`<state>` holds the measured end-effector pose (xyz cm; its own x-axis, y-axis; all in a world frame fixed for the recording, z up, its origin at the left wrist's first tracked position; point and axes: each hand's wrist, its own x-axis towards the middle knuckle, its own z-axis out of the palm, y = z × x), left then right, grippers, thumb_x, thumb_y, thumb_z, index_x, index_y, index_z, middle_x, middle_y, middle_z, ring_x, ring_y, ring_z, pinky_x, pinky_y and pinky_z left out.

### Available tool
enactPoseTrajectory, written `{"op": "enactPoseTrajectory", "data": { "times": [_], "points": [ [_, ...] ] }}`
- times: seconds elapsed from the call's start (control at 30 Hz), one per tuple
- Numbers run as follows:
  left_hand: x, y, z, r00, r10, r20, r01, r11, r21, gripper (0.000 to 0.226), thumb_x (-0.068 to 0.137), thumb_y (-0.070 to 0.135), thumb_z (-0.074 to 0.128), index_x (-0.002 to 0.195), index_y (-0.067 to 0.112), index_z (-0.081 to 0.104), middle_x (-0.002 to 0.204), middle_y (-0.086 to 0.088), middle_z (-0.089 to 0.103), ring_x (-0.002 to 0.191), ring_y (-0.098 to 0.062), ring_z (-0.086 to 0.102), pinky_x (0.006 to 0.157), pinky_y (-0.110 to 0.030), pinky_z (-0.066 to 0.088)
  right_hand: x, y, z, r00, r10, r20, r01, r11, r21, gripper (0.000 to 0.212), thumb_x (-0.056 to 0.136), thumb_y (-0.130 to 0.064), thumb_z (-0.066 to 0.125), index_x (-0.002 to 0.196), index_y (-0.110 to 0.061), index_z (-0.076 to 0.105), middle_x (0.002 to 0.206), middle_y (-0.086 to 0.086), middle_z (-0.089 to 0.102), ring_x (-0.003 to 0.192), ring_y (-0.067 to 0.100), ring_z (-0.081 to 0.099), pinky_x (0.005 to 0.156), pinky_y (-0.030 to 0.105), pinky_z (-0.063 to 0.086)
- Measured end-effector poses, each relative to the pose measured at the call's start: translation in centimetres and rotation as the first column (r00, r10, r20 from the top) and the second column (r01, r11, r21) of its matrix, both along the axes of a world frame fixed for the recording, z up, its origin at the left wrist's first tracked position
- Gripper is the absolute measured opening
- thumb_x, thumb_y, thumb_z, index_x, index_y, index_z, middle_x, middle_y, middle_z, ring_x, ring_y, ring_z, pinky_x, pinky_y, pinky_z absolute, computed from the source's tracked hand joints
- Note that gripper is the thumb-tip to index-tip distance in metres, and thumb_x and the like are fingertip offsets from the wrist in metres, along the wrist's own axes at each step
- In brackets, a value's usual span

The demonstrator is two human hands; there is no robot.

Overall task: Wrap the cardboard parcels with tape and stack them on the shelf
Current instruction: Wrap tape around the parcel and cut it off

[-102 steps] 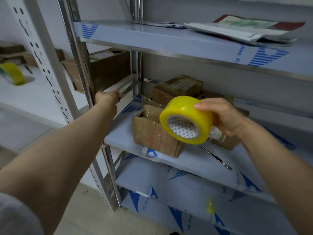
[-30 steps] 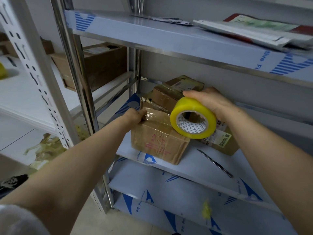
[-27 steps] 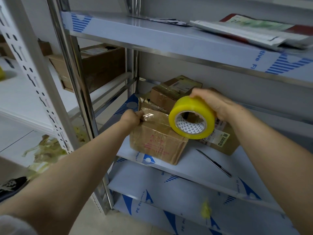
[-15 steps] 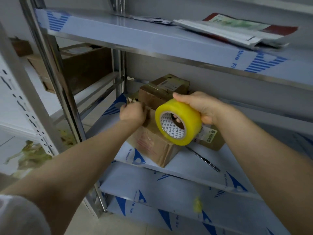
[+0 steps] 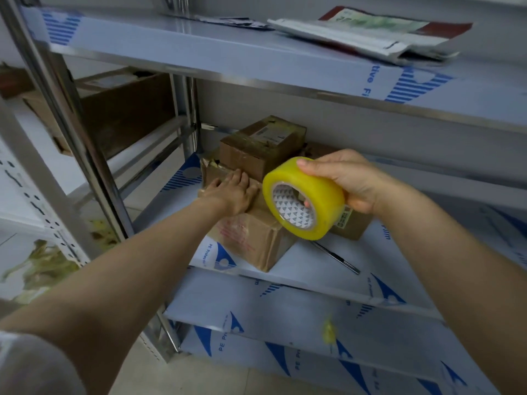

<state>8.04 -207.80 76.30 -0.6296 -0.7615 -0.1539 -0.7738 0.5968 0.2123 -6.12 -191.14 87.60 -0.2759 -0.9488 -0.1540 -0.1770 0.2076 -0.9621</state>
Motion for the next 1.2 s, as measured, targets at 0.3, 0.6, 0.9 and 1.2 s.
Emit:
{"op": "enactPoseTrajectory", "data": {
  "times": [0.3,0.6,0.9,1.2],
  "points": [
    [-0.1,0.0,0.3,1.0,-0.003,0.008,0.003,1.0,-0.001,0.063,0.1,0.051,0.009,0.153,0.017,0.002,0.16,-0.004,-0.003,0.147,-0.018,-0.001,0.117,-0.042,0.0,-3.8,3.9,0.1,0.956,0.043,-0.29,0.004,0.987,0.161,0.047,0.036,-0.056,0.077,0.072,-0.025,0.078,0.074,0.005,0.075,0.061,0.018,0.071,0.054,0.03,0.058],
    [1.0,3.0,1.1,0.885,-0.216,-0.413,0.223,0.974,-0.031,0.079,0.071,0.047,0.036,0.148,0.03,0.024,0.159,0.0,0.01,0.147,-0.015,-0.004,0.114,-0.043,-0.013,-4.1,2.9,-0.2,0.965,-0.07,-0.252,0.103,0.987,0.122,0.054,0.036,-0.049,0.08,0.078,-0.017,0.075,0.073,0.009,0.074,0.069,0.026,0.071,0.061,0.038,0.059],
    [0.1,3.8,0.7,0.927,-0.275,-0.253,0.284,0.959,-0.001,0.083,0.073,0.046,0.03,0.151,0.026,0.012,0.16,0.002,0.006,0.146,-0.012,0.004,0.118,-0.04,-0.003,-5.7,3.8,-0.7,0.967,-0.073,-0.245,0.107,0.986,0.128,0.034,0.046,-0.042,0.081,0.07,-0.019,0.075,0.068,0.008,0.073,0.057,0.022,0.071,0.043,0.028,0.053],
    [-0.5,3.7,0.1,0.95,-0.203,-0.238,0.213,0.977,0.02,0.072,0.083,0.049,0.012,0.151,0.026,0.018,0.159,0.008,0.008,0.145,-0.006,0.003,0.116,-0.034,-0.007,-5.2,4.7,-4.3,0.975,-0.067,-0.21,0.106,0.978,0.182,0.054,0.056,-0.054,0.073,0.086,-0.009,0.074,0.068,0.008,0.073,0.054,0.018,0.069,0.045,0.024,0.052]
  ]
}}
